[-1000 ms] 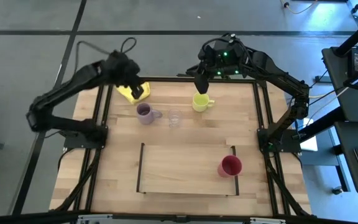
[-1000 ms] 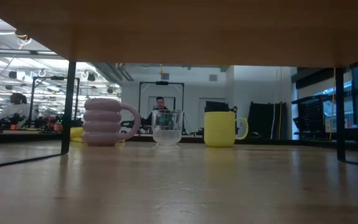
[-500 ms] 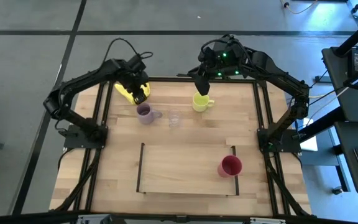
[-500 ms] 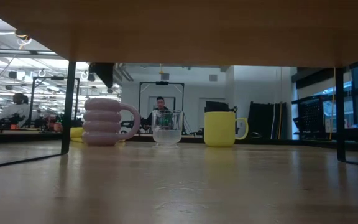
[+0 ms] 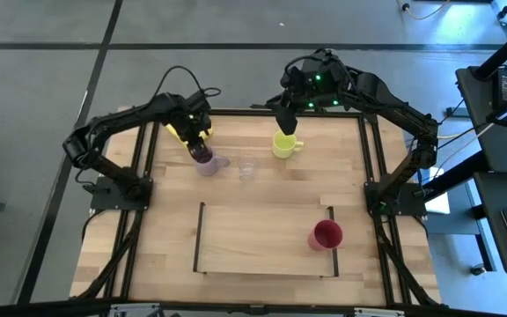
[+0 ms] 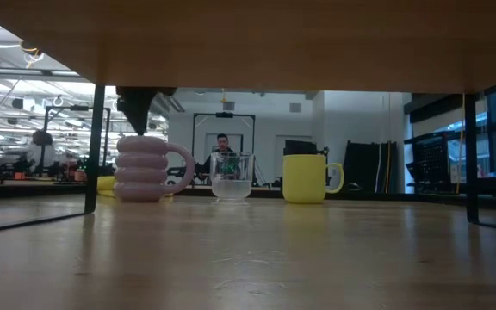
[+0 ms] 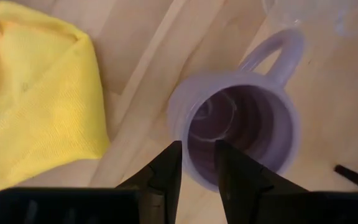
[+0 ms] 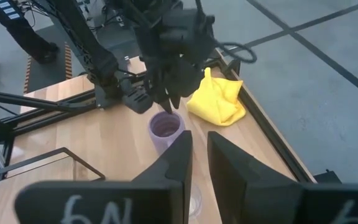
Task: Stack small to large cups/mugs on shelf
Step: Put the purple mug on the shelf
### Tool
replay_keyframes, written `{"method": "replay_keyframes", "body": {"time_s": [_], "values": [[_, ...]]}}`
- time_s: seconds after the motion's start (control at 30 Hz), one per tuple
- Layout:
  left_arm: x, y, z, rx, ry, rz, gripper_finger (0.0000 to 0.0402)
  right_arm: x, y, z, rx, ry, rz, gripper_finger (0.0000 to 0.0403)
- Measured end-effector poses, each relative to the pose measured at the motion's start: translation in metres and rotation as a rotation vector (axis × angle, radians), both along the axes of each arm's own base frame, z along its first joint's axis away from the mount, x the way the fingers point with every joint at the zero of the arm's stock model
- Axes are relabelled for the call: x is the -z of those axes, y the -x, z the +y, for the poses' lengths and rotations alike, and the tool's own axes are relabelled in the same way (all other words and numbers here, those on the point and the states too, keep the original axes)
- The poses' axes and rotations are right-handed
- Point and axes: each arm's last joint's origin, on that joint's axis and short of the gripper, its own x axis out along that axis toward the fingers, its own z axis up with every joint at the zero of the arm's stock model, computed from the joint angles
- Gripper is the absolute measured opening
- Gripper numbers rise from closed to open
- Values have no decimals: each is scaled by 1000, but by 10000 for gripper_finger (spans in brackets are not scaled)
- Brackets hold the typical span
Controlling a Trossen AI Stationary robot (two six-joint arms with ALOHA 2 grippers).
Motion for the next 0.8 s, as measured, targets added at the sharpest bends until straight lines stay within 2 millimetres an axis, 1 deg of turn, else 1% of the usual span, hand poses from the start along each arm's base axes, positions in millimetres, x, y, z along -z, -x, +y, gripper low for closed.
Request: {"method": "replay_keyframes", "body": {"time_s": [0.13,0.27,0.4,0.5,0.8], "values": [[10,1,-2,-8,7,20,90,0,0,0,1,-3,-1,53],[11,0,0,-21,-48,25,90,0,0,0,2,-3,-2,53],[10,-3,3,-35,-78,-11,90,0,0,0,2,-4,-2,53],[11,-4,3,-32,-68,-15,90,0,0,0,3,-5,-2,53],[25,-12,4,20,-41,28,87,0,0,0,3,-5,-2,53]]}}
